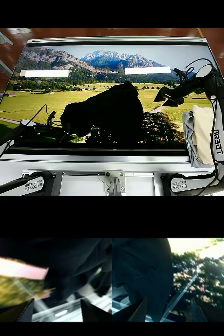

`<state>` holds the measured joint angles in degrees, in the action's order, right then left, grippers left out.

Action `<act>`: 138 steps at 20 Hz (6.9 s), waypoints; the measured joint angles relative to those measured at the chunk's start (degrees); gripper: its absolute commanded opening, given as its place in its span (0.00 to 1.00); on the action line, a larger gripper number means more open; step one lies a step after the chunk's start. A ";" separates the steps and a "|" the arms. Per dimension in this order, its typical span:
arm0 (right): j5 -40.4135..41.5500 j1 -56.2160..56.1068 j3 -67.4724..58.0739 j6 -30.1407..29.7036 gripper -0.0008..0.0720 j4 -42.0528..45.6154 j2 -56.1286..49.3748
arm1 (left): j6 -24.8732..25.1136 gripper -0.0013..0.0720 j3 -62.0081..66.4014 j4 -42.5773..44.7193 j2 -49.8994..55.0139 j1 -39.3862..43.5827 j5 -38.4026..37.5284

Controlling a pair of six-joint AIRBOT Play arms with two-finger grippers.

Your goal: Fold the shirts.

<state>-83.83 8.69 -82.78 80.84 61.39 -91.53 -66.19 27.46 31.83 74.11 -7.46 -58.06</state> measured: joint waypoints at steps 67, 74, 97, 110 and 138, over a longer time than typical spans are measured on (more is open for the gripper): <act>20.24 -8.98 -17.27 6.86 0.10 11.93 8.44 | -15.85 0.07 35.58 23.54 -21.49 -13.88 -6.99; 38.18 -9.40 -16.90 16.13 0.10 5.35 -6.99 | -9.25 0.07 32.52 8.94 -0.98 -8.83 6.34; -8.22 7.50 3.39 3.54 0.82 0.13 0.85 | -2.47 0.98 5.84 24.46 -5.57 -25.49 -19.56; -1.77 1.64 8.07 2.32 0.82 -0.24 1.01 | 2.38 0.07 -3.19 6.84 -3.96 -16.59 -2.45; 17.09 -6.58 -8.46 -4.42 0.10 -0.33 24.39 | 1.60 0.07 43.67 4.33 -28.59 -15.80 -3.39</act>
<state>-66.74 2.11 -91.24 76.42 61.06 -67.13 -64.60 71.13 36.16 45.52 -23.27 -61.45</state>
